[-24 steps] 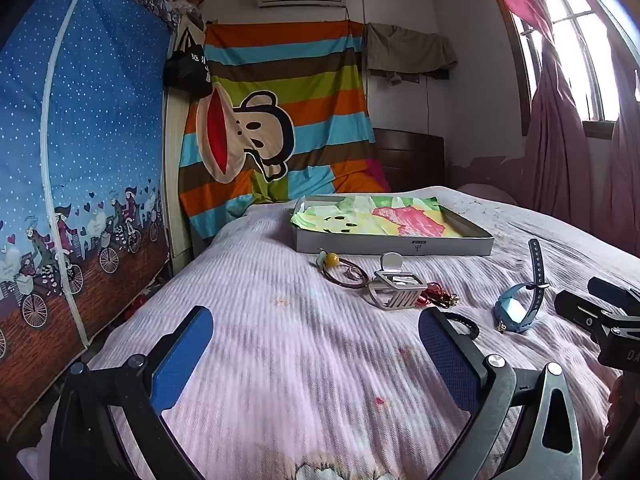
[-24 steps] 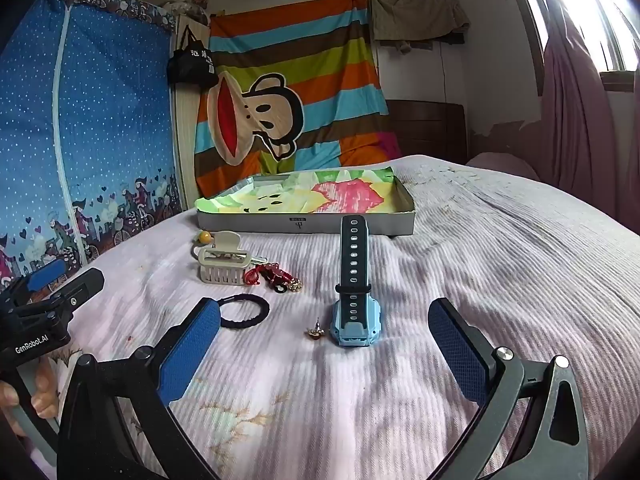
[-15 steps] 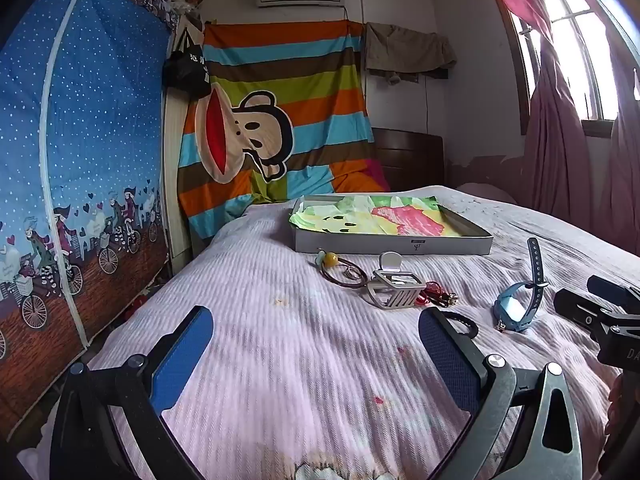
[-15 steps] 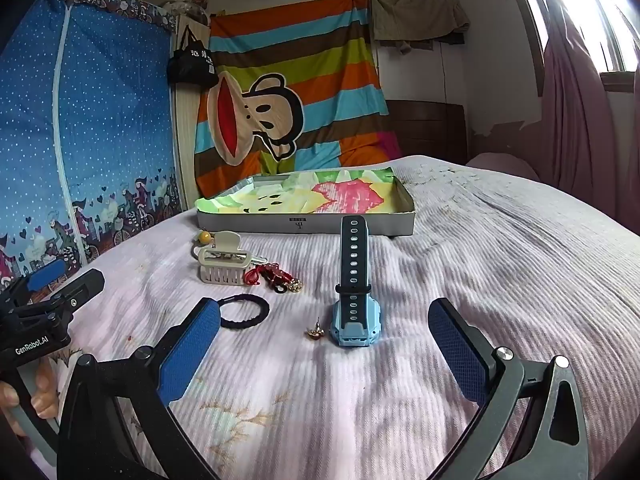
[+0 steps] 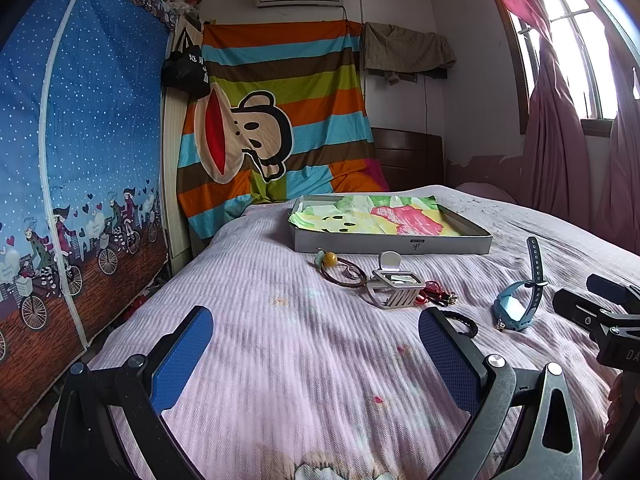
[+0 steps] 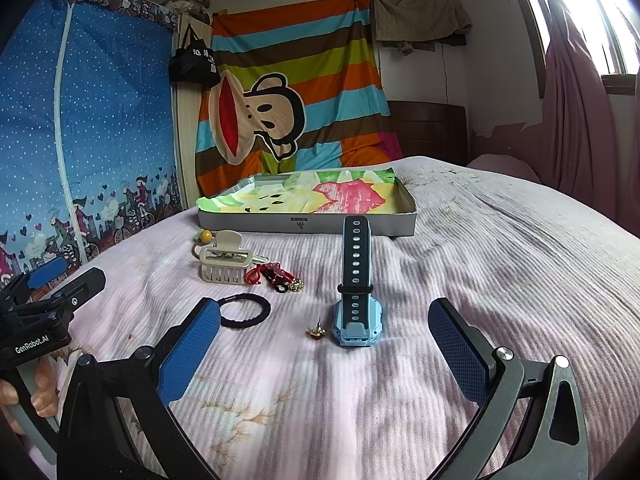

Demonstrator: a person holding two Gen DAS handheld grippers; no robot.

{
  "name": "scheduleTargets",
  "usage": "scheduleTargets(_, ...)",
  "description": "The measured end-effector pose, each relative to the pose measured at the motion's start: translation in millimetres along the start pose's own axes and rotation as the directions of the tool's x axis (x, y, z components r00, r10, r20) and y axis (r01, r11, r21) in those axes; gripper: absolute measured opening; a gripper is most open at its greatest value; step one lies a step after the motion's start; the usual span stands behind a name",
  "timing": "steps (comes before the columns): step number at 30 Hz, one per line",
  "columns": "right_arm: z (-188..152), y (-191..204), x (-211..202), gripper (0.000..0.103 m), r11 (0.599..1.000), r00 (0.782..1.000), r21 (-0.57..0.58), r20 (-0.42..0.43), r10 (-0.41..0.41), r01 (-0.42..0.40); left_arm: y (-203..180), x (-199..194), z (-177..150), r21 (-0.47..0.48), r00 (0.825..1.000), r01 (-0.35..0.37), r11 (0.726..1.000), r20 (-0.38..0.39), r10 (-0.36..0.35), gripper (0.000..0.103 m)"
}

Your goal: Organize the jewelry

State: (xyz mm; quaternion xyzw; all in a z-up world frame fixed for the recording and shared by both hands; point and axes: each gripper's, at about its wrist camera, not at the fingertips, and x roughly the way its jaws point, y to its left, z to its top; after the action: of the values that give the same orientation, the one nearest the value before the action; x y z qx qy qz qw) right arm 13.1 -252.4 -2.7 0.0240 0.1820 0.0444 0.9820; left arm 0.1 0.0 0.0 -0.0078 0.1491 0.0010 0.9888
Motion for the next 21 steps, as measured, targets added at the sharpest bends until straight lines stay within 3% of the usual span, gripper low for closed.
scheduleTargets(21, -1.0, 1.0, -0.3, 0.102, 1.000, 1.000, -0.003, 0.001, -0.001, 0.001, 0.0, 0.0, 0.0, 0.002, 1.000, -0.001, 1.000, 0.000, 0.001, 0.103)
